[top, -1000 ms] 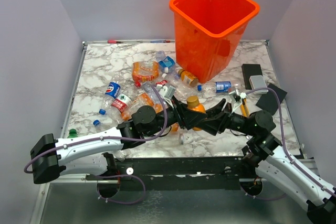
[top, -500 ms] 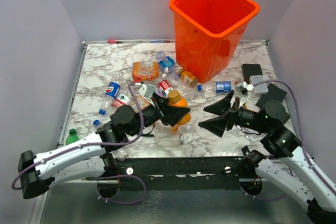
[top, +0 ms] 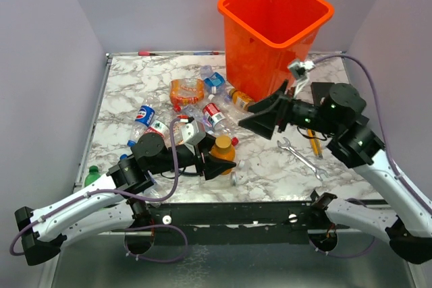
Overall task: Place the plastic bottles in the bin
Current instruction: Place the plastic bottle in the trash bin.
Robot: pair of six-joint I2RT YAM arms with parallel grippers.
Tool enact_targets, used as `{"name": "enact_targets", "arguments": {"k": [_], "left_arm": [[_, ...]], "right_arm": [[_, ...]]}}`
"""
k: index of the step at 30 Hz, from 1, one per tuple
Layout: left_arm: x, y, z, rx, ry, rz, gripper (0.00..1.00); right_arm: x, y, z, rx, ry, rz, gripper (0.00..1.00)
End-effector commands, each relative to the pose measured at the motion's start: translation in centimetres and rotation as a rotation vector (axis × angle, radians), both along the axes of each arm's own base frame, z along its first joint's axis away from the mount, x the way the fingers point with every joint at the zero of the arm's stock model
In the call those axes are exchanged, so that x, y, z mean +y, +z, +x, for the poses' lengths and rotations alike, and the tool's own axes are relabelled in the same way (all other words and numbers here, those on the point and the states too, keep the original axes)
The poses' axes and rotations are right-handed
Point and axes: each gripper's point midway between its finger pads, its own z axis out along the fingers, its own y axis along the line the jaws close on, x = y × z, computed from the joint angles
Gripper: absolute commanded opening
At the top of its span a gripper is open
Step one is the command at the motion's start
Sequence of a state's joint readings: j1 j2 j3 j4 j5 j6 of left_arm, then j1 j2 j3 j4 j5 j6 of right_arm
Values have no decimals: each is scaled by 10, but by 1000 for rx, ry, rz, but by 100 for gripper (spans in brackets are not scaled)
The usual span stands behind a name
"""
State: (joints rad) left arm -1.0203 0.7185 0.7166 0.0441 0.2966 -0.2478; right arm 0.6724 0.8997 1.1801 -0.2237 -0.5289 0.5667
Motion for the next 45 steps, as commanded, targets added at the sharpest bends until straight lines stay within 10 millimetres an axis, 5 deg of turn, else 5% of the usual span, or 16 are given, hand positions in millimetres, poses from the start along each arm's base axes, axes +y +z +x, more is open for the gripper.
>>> {"name": "enact_targets", "arguments": {"k": [1, 8, 24, 30, 31, 33, 36, 39, 45], "left_arm": [[-1, 11, -14, -54, -90, 28, 0], [-2, 9, -10, -27, -69, 31, 0], [5, 18, -9, -22, -34, 6, 0], [8, 18, -5, -24, -8, 1, 1], [9, 18, -4, -25, 4, 2, 13], [13, 18, 2, -32, 43, -2, 55], [27, 24, 16, -47, 155, -30, 96], [51, 31, 32, -81, 303, -56, 99], [113, 25, 62, -120, 628, -73, 99]], "right_arm": [[24, 1, -13, 0, 56, -86, 96], [54, -37, -26, 12, 7, -253, 90], [72, -92, -24, 51, -58, -396, 64], [76, -94, -26, 65, -46, -390, 16], [76, -92, -26, 66, -46, -382, 5], [75, -86, -26, 64, -50, -366, 0], [62, -64, -16, 21, -124, -372, 0], [33, -20, 7, -73, -286, -391, 0], [-47, 120, 62, -338, -771, -308, 0]]}}
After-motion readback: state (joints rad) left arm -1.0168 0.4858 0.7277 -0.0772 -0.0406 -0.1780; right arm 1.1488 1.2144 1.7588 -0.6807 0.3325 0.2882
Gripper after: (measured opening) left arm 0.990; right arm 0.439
